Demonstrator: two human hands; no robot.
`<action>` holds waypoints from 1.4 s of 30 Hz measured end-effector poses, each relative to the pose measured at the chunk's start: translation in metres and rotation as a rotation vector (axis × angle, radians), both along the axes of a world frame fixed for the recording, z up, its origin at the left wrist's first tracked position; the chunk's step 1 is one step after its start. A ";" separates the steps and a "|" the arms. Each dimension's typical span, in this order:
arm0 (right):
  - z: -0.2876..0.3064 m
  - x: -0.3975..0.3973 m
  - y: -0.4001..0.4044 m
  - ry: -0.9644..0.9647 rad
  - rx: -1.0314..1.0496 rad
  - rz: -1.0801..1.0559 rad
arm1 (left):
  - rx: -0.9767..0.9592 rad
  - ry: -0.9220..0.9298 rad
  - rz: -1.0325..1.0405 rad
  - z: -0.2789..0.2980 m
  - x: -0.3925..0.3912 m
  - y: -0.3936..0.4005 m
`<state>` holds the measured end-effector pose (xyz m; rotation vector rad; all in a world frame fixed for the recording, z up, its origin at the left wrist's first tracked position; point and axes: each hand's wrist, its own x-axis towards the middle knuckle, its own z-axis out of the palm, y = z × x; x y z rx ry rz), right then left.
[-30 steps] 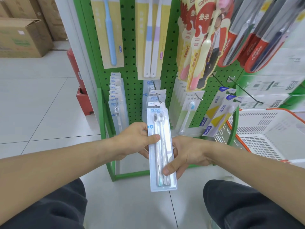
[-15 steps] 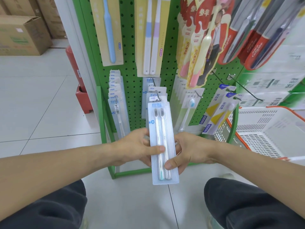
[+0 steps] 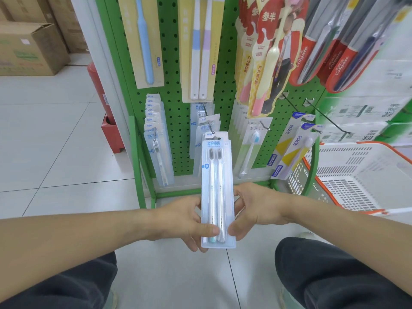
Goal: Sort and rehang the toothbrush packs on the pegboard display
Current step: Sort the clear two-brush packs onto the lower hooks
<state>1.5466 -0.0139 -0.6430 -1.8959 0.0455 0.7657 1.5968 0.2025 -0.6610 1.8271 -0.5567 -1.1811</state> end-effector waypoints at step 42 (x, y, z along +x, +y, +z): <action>0.020 0.025 -0.013 -0.502 -0.086 -0.624 | -0.014 0.002 -0.137 0.014 -0.002 0.002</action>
